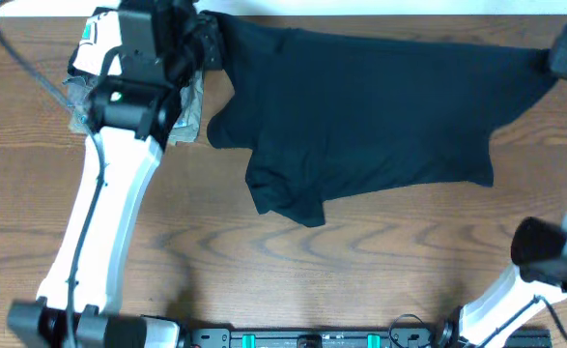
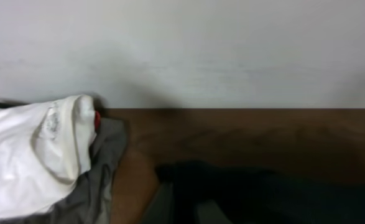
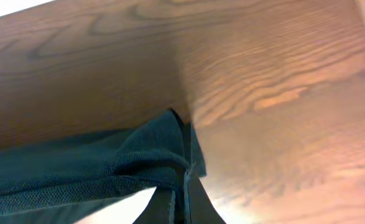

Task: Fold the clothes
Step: 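Lower the shirt flat onto the table with both grippers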

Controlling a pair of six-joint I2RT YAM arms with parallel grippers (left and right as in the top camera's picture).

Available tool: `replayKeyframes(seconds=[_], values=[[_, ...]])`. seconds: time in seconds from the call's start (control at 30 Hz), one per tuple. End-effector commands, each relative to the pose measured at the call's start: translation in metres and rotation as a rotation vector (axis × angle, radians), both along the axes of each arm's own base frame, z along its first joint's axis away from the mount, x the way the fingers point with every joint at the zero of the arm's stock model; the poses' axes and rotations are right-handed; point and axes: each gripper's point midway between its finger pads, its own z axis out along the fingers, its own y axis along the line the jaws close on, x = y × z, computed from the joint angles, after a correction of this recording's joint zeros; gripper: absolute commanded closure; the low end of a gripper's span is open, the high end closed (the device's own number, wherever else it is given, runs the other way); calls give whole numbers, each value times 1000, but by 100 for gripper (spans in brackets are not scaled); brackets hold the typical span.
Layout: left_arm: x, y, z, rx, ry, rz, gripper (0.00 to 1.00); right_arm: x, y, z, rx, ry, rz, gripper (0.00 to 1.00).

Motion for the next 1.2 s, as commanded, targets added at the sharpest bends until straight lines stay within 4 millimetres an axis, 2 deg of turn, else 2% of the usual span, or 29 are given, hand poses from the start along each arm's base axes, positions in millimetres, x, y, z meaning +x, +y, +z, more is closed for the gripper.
replayKeyframes(seconds=[0.0,0.2,0.37,0.5,0.63,0.87,0.97,1.17], values=[[20,4,-5,13,-20,40,94,23,-2,-29,3,43,-6,99],[53,-8,-32,10,-35,29,94,72,4,-85,17,75,33,99],[80,-16,-56,5,-55,24,94,105,9,-121,19,69,55,99],[98,-24,-81,5,-56,18,94,125,16,-143,38,54,80,99],[114,-31,-111,7,-50,11,94,138,18,-158,41,40,89,99],[131,-45,-161,10,-24,-7,94,152,16,-184,48,43,91,99],[128,-45,-180,12,33,-4,94,149,17,-194,59,68,93,99],[114,-38,-203,38,142,3,94,135,24,-200,99,130,102,99]])
